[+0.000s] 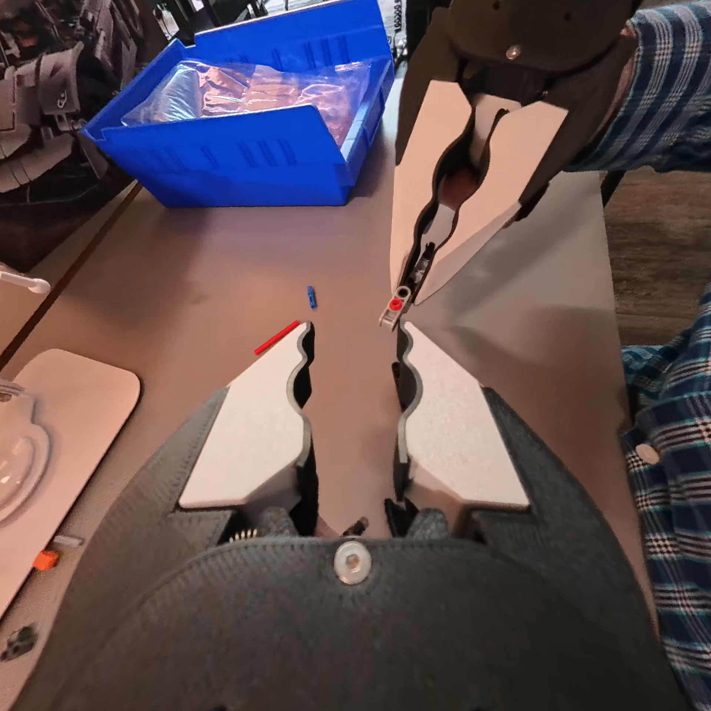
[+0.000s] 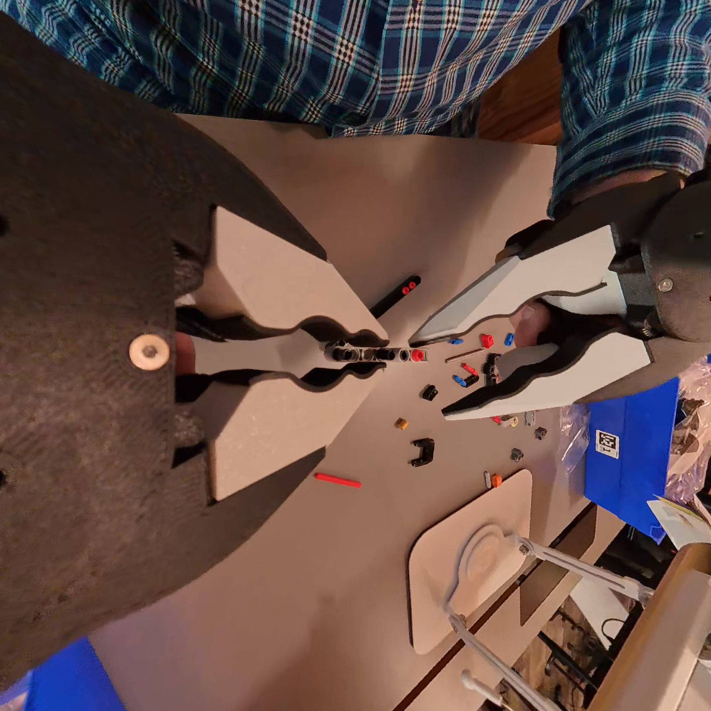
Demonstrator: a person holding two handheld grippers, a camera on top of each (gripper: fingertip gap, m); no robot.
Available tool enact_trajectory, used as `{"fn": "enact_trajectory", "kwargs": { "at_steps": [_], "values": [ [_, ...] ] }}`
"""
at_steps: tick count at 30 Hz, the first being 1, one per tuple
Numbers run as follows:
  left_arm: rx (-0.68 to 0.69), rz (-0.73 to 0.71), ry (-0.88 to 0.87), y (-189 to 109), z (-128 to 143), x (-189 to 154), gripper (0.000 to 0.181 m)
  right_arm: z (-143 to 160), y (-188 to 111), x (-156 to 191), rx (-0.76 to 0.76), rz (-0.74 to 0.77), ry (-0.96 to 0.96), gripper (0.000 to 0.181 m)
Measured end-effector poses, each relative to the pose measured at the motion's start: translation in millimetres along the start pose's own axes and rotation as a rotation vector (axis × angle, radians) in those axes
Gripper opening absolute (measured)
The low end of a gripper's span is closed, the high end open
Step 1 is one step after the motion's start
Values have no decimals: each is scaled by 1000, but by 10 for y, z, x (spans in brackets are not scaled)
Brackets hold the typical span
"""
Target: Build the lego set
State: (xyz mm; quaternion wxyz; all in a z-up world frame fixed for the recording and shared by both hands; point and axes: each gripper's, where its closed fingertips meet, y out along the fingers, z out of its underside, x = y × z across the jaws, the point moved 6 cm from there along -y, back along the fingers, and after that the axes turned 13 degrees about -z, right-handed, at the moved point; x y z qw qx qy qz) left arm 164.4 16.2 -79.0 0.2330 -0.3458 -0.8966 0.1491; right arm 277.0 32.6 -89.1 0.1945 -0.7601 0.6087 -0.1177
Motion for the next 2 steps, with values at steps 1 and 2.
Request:
{"fn": "enact_trajectory", "kwargs": {
  "at_steps": [1,2],
  "values": [
    [-1,0,-14,12,4,-7,40,16,-9,-9,-5,6,12,5],
    [1,-8,-24,25,10,-2,38,37,-19,-21,-6,16,23,5]
  ]
}}
